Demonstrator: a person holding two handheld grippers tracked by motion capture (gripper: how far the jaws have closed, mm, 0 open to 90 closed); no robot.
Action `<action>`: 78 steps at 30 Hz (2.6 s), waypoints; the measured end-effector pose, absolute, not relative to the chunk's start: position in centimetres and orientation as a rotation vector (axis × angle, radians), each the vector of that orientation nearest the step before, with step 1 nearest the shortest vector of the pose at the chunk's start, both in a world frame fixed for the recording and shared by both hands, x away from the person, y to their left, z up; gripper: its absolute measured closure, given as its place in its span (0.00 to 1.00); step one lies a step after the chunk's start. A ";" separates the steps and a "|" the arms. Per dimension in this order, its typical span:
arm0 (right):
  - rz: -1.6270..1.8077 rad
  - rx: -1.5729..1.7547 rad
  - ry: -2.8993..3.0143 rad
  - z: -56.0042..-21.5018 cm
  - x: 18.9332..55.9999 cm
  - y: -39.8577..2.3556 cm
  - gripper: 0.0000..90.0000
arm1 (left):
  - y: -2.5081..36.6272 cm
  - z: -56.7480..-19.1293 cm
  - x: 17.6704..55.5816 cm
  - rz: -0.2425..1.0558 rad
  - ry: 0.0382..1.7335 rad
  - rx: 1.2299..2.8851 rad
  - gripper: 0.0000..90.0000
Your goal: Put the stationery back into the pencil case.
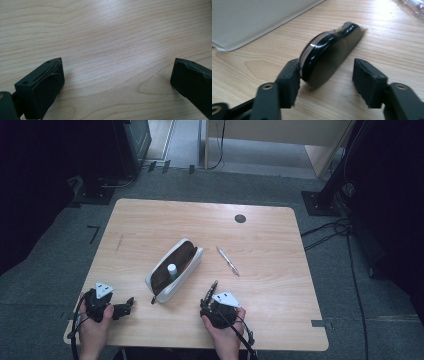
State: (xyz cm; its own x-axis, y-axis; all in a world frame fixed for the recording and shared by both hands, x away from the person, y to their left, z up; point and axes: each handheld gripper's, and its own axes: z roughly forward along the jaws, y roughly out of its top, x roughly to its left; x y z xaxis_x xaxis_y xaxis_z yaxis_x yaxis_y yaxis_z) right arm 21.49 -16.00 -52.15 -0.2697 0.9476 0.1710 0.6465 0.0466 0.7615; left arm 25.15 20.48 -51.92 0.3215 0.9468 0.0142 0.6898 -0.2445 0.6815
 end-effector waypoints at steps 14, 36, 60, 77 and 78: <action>1.083 1.627 1.875 -52.2 21.9 -17.2 0.78 | 20.5 -51.9 25.1 0.582 1.438 2.018 0.00; 1.275 1.445 1.866 -47.4 22.1 -19.0 0.82 | 20.5 -51.9 25.1 0.582 1.437 2.019 0.00; 1.313 1.174 2.060 -41.2 25.6 -14.7 0.82 | 20.5 -51.9 25.2 0.581 1.432 2.022 0.00; 1.274 1.149 2.113 -41.0 29.0 -12.0 0.81 | 20.5 -51.9 25.2 0.581 1.432 2.022 0.00; 1.273 1.158 2.112 -41.1 29.1 -11.9 0.81 | 20.5 -51.9 25.2 0.581 1.432 2.021 0.00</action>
